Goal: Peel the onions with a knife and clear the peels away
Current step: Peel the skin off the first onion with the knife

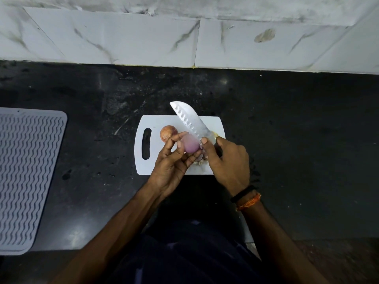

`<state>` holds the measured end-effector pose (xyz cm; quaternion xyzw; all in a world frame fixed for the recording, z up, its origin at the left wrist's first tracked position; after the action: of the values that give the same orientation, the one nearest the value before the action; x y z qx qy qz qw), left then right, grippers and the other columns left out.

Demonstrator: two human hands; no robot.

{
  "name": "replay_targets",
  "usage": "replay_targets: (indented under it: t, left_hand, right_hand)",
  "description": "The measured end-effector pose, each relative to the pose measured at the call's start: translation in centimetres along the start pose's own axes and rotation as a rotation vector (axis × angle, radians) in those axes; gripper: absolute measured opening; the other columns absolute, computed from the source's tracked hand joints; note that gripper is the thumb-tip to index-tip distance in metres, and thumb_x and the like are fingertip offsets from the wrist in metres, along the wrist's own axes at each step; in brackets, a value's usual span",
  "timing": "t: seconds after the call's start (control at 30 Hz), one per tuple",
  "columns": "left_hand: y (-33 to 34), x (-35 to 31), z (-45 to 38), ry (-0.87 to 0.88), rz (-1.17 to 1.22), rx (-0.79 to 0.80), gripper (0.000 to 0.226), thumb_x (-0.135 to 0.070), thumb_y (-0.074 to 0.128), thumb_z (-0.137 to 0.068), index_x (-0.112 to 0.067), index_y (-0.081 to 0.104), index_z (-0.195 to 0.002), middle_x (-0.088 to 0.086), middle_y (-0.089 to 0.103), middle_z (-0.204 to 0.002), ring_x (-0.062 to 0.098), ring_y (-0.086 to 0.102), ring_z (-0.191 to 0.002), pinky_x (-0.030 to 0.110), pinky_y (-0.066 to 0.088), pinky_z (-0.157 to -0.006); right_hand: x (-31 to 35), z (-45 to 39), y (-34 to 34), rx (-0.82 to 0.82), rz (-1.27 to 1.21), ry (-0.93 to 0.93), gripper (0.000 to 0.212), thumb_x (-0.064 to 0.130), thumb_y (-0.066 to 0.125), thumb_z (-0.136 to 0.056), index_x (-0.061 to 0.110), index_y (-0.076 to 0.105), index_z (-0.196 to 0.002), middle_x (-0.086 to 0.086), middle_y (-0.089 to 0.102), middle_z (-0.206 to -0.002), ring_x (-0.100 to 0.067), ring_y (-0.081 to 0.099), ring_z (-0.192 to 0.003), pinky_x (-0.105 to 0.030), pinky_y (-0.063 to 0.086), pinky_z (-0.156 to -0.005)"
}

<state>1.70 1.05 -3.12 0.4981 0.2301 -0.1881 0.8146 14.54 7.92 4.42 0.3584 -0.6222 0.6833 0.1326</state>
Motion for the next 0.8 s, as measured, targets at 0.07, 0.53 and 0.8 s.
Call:
replay_targets:
  t: [0.07,0.53,0.8]
  left_hand:
    - [0.0,0.1,0.0,-0.005,-0.005,0.002,0.048,-0.015,0.048,-0.1,0.005,0.039,-0.143,0.022,0.057,-0.139,0.035,0.058,-0.123,0.043,0.051,-0.104]
    - [-0.1,-0.6,0.3,0.046,-0.104,-0.008,0.043,-0.014,0.071,-0.085,-0.008,0.053,-0.123,0.007,0.07,-0.119,0.027,0.068,-0.111,0.042,0.056,-0.093]
    - [0.1,-1.0,0.4,0.108,-0.067,0.007,0.06,-0.013,0.082,-0.069,-0.006,0.053,-0.122,-0.008,0.07,-0.117,0.026,0.069,-0.108,0.042,0.058,-0.091]
  right_hand:
    - [0.4,0.1,0.0,-0.016,0.021,-0.044,0.044,0.056,0.05,-0.097,0.023,0.051,-0.068,0.017,0.047,-0.057,0.0,0.043,-0.045,-0.016,0.028,-0.05]
    - [0.3,-0.1,0.8,0.045,0.041,0.02,0.06,0.076,0.047,-0.085,0.026,0.044,-0.052,0.012,0.042,-0.044,-0.006,0.045,-0.044,-0.022,0.032,-0.051]
    - [-0.5,0.1,1.8,0.157,-0.619,0.288,0.048,0.046,0.07,-0.09,0.028,0.06,-0.047,0.014,0.055,-0.046,-0.002,0.05,-0.044,-0.021,0.039,-0.05]
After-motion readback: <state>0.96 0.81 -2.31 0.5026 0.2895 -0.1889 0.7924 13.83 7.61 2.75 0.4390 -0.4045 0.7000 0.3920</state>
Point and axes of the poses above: each hand's wrist, its own z-axis away from the middle knuckle, its own y-axis out of the palm, x = y × z, the point moved 9 cm from there along -z, towards the middle knuckle
